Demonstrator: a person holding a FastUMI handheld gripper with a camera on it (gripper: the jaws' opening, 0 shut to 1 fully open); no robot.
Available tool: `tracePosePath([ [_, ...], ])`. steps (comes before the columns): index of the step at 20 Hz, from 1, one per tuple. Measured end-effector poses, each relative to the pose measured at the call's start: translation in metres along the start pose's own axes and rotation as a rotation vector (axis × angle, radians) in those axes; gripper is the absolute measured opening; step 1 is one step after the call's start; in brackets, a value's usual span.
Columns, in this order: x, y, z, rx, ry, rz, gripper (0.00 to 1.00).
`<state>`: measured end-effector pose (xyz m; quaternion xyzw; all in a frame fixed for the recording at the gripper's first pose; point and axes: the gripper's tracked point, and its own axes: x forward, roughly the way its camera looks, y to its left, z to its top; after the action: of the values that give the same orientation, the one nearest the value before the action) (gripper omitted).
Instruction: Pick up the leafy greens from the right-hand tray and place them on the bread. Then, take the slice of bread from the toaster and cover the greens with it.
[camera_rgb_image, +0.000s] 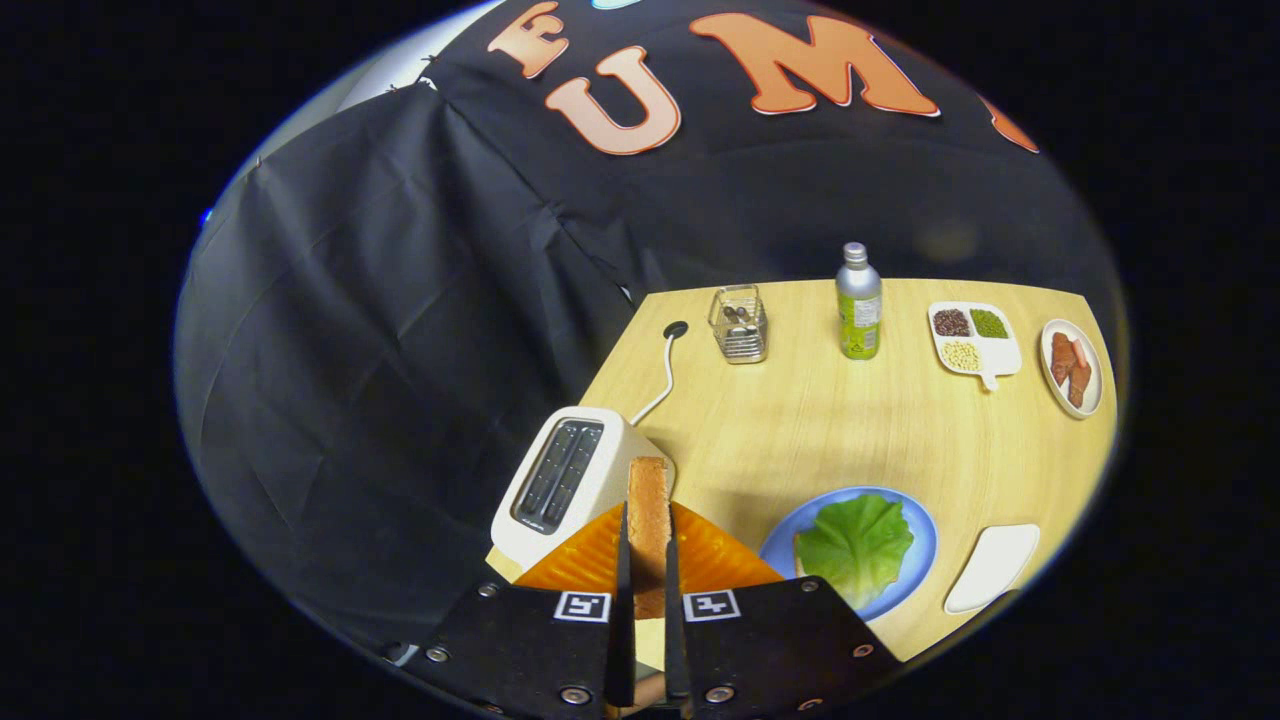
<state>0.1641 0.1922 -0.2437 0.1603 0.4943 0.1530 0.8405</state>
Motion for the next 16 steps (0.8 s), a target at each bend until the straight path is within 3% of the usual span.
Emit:
tracePosePath([
  [16, 0.026, -0.115, -0.075, 0.064, 0.104, -0.034, 0.12],
])
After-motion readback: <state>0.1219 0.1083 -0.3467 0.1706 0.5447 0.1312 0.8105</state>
